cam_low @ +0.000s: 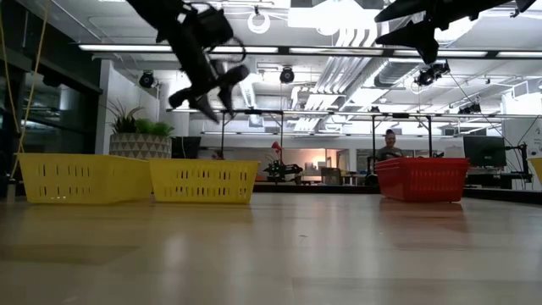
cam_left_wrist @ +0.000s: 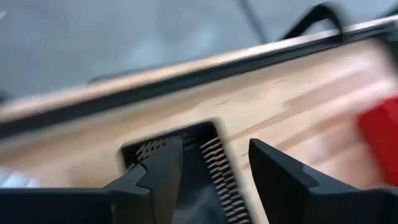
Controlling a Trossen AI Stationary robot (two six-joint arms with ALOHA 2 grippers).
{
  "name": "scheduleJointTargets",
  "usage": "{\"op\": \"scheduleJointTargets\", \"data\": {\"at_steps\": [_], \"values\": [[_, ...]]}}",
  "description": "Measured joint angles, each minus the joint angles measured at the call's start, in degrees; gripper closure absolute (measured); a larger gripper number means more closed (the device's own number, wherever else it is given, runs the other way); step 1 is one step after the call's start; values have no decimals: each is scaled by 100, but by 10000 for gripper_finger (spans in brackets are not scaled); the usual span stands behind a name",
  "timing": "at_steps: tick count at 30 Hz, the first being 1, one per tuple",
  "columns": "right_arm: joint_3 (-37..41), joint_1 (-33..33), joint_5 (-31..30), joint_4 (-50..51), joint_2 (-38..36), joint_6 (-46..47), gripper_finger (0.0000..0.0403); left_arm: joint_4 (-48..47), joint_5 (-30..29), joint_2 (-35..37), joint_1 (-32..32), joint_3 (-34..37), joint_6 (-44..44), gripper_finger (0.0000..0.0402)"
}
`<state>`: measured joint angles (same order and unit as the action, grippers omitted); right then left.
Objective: Stack baskets by color
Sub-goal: Stack the bottom black bin on top of the black bin
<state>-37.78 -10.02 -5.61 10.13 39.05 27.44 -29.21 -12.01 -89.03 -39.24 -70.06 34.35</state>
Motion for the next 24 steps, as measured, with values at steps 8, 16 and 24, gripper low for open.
{"op": "scheduleJointTargets", "data": {"at_steps": [8,16,24], "values": [[0,0,2,-590,-2,-72,218,939,1256,598,424,-768,-1282,225],[0,-2,7,-826,-2,-89,218,1065,1109,2042,1753,-596,-1861,238],[0,0,13,-826,-2,-340,218,2691,-164,3677,3305,1344,-1970,241]]}}
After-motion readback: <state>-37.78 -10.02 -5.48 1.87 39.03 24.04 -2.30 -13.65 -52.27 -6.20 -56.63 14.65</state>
